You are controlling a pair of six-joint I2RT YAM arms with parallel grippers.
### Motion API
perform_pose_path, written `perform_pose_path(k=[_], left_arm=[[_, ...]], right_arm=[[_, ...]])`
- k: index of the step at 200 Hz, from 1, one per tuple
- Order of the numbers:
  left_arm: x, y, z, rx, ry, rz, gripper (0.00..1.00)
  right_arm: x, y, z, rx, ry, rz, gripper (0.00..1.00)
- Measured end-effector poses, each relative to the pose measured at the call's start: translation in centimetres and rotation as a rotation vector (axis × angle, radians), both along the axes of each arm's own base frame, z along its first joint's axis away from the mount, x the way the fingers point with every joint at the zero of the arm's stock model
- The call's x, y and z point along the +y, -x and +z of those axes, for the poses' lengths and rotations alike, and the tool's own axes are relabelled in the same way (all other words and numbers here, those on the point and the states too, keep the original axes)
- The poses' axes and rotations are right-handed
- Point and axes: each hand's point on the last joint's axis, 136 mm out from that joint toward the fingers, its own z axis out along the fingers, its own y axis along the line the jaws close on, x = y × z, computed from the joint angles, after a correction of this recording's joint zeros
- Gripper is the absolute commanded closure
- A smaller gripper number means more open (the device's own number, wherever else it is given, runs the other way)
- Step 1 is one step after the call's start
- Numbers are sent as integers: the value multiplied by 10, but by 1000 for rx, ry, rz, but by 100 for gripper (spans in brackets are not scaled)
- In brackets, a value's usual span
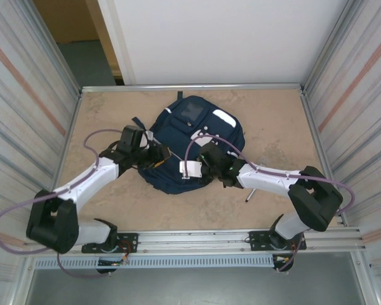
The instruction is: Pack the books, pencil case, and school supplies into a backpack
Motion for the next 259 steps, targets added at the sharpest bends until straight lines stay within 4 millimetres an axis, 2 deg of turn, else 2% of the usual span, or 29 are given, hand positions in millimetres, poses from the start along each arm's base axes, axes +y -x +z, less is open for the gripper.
perform_pose_path(k=[24,41,56,88,120,162,217,239,259], left_arm=[[-18,25,49,-262,-23,-140,61],[-24,43,63,-376,-20,-202,63],[-24,53,53,-400,-43,-229,63],[-37,71,8,-351,-151,-295,61],[-53,78,-12,-349,-232,-332,58],[-57,62,-12,-365,-307,-280,59],[-60,54,-25,-335,-367,-272,72],[-61,52,-28,-332,-385,-275,83],[-58,51,-28,-339,-400,-274,88]], right_arm=[[2,0,7,27,-48,1,94],[2,-1,14,55,-95,-6,94],[2,-2,19,84,-135,-17,94],[5,-1,30,130,-210,-17,94],[10,6,32,179,-244,-2,95],[10,6,33,209,-263,-19,96],[6,4,29,222,-251,-42,98],[4,4,28,223,-244,-48,99],[4,3,28,220,-242,-53,99]])
